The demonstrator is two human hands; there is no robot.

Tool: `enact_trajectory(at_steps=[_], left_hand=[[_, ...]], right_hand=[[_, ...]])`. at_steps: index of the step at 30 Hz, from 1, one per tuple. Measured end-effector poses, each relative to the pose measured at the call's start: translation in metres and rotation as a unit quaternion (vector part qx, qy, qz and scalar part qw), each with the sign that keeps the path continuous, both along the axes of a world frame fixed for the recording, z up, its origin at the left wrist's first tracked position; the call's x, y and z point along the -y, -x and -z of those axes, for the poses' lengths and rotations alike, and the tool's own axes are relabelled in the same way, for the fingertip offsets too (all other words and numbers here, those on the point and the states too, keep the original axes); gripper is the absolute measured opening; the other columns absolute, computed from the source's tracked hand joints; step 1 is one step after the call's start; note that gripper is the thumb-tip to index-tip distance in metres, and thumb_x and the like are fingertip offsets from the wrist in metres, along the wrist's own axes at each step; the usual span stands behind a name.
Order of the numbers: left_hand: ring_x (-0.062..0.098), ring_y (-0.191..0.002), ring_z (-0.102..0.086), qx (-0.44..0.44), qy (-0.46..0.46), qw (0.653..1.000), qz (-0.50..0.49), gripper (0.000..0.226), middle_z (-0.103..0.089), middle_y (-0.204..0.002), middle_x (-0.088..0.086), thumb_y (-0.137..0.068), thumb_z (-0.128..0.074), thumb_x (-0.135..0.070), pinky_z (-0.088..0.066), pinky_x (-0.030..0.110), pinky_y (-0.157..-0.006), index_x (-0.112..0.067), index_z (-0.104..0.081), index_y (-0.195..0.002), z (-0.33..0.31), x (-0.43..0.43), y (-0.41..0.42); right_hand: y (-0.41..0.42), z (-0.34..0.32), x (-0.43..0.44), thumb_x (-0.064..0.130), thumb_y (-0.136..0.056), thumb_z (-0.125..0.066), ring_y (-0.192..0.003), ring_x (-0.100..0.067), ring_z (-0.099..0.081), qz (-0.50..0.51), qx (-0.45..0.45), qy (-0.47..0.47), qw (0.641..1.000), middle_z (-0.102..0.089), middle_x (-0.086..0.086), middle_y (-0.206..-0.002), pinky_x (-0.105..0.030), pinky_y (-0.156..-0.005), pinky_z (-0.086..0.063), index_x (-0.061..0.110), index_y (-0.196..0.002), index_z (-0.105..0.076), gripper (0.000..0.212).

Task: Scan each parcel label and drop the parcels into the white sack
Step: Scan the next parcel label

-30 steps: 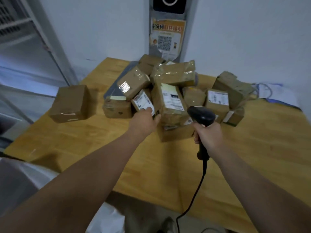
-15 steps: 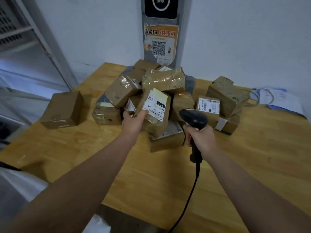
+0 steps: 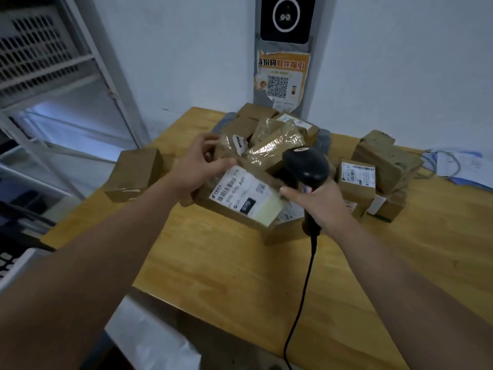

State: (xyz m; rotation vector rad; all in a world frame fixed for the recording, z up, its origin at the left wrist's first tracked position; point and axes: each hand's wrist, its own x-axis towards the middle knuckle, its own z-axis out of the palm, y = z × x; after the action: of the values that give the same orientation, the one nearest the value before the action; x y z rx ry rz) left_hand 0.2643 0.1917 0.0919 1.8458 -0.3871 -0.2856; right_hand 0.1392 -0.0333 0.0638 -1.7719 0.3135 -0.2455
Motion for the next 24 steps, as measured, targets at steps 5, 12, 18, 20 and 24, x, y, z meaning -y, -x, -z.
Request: enact_trajectory(at_steps=[5,12,18,20,24], left_hand=[[0.017,-0.111,-0.06,0.008,-0.104,0.982,0.158,0.073,-0.059,-0.124,0.007,-0.065,-0.082,-0.032,-0.051,0.028,-0.093,-0.025,-0.042,-0.126,-0.015,0.014,-0.002],[0.013,-0.11,-0.06,-0.01,-0.09,0.979,0.183,0.06,-0.057,-0.13,0.001,-0.082,-0.074,-0.024,-0.051,0.028,-0.088,-0.025,-0.041,-0.132,-0.005,0.025,-0.005],[0.019,-0.125,-0.049,-0.016,-0.065,0.997,-0.032,0.094,-0.046,-0.141,-0.003,-0.065,-0.067,-0.076,-0.045,0.044,-0.101,-0.03,-0.034,-0.14,0.04,0.026,0.0],[0.014,-0.114,-0.055,-0.163,-0.054,0.985,0.034,0.072,-0.055,-0.133,-0.005,-0.078,-0.069,-0.059,-0.047,0.036,-0.093,-0.027,-0.039,-0.134,0.055,0.019,0.017],[0.016,-0.102,-0.065,-0.247,-0.027,0.965,0.087,0.044,-0.068,-0.114,-0.001,-0.088,-0.067,-0.027,-0.053,0.03,-0.081,-0.02,-0.052,-0.129,0.079,0.004,0.032]], right_hand=[[0.001,0.007,-0.008,0.021,-0.068,-0.087,-0.1,0.003,-0.064,-0.127,-0.045,0.033,0.99,-0.071,0.009,-0.107,-0.02,-0.084,-0.053,0.023,-0.116,-0.064,0.054],[0.011,0.023,-0.012,0.022,-0.073,-0.083,-0.103,-0.011,-0.068,-0.096,-0.081,-0.054,0.991,-0.074,0.006,-0.104,-0.032,-0.088,-0.052,0.023,-0.112,-0.068,0.042],[0.013,0.041,-0.025,0.021,-0.084,-0.073,-0.091,-0.017,-0.072,0.041,-0.083,-0.206,0.974,-0.077,0.0,-0.092,-0.03,-0.075,-0.055,0.015,-0.098,-0.072,0.016],[0.014,0.047,-0.026,0.023,-0.083,-0.073,-0.095,-0.02,-0.071,0.06,-0.084,-0.227,0.968,-0.076,-0.002,-0.097,-0.034,-0.079,-0.055,0.014,-0.105,-0.071,0.023],[0.014,0.054,-0.029,0.026,-0.084,-0.073,-0.094,-0.021,-0.071,0.068,-0.096,-0.232,0.966,-0.076,-0.004,-0.099,-0.034,-0.078,-0.056,0.012,-0.112,-0.07,0.031]])
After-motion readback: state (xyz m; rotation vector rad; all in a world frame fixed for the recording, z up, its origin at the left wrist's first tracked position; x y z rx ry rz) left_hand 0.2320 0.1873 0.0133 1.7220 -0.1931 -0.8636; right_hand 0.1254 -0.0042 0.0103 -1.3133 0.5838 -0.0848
